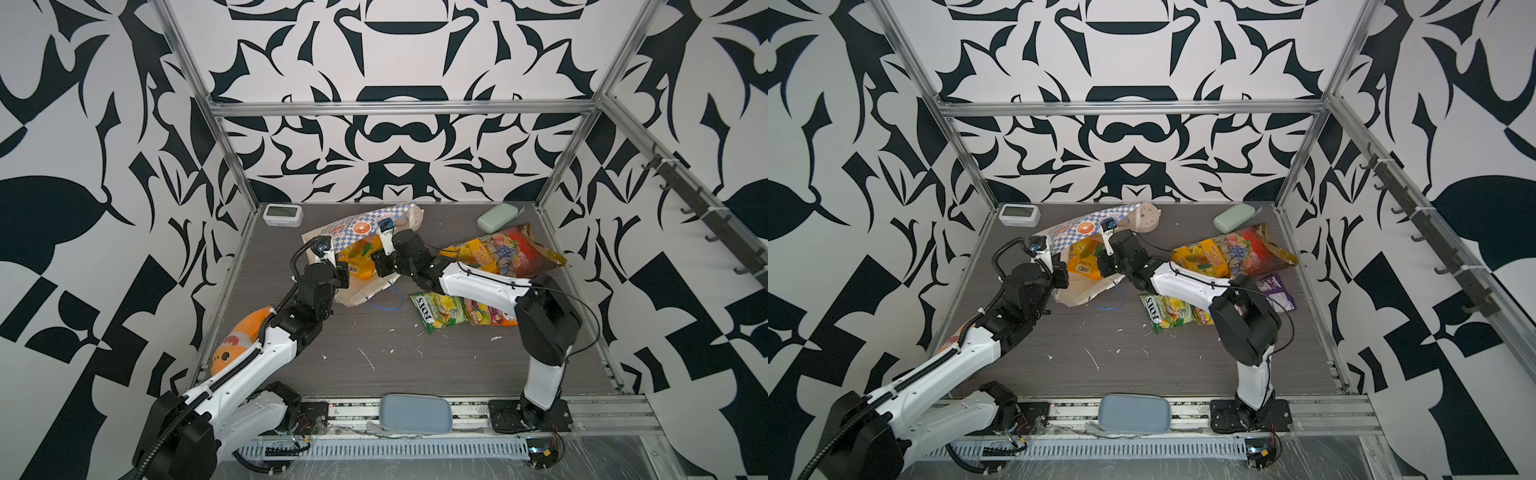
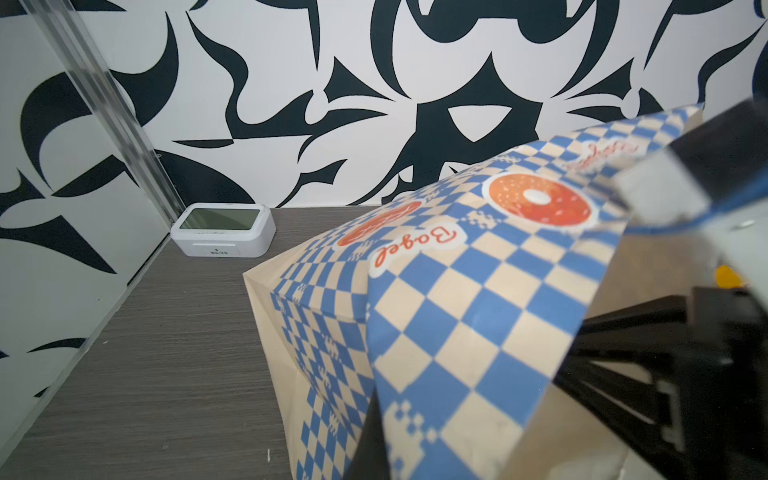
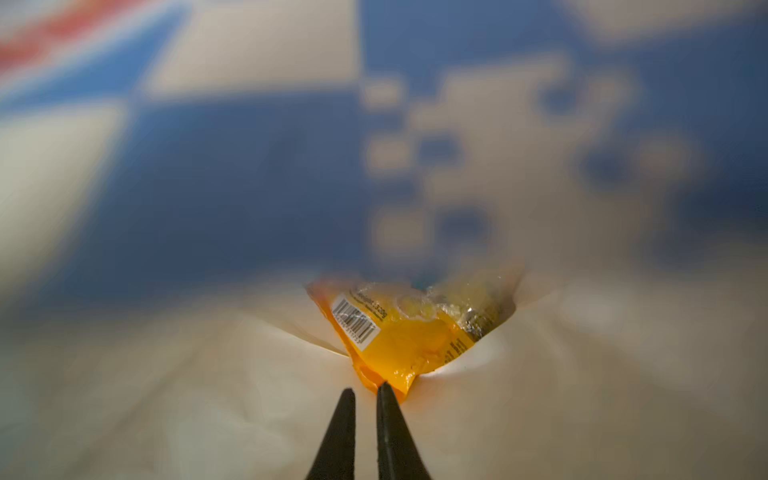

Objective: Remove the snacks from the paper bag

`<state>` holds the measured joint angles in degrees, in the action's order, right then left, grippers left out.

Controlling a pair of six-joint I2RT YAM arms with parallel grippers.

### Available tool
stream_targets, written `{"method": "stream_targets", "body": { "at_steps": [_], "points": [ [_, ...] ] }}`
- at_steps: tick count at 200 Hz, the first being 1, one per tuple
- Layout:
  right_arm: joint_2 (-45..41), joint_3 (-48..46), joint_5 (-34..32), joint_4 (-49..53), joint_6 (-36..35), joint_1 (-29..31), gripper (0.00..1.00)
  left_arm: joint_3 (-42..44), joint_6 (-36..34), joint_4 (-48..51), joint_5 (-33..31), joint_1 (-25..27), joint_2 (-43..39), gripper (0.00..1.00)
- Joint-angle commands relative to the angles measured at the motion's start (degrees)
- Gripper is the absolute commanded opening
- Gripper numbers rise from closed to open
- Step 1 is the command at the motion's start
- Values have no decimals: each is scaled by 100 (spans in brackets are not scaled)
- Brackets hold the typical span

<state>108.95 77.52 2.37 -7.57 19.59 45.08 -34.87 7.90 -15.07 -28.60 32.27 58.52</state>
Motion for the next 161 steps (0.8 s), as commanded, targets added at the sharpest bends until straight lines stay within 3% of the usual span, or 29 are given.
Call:
{"method": "stream_targets", "body": {
  "at_steps": [1,49,89,125,161],
  "points": [
    [101,45,127,-1143,188,81,20,-68,47,-216,40,9,34,0],
    [101,-1001,-513,-2676,-532,441,21,-267,185,17,-126,7,97,0],
    [-309,-1480,-180,-3373,-1017,578,22,-337,194,167,-165,0,165,0],
    [264,-602,-66,-2123,-1221,633,22,-317,146,85,-59,5,142,0],
    [934,365,-586,-1253,-1137,630,25,-228,123,18,79,11,91,0]
  ]
}}
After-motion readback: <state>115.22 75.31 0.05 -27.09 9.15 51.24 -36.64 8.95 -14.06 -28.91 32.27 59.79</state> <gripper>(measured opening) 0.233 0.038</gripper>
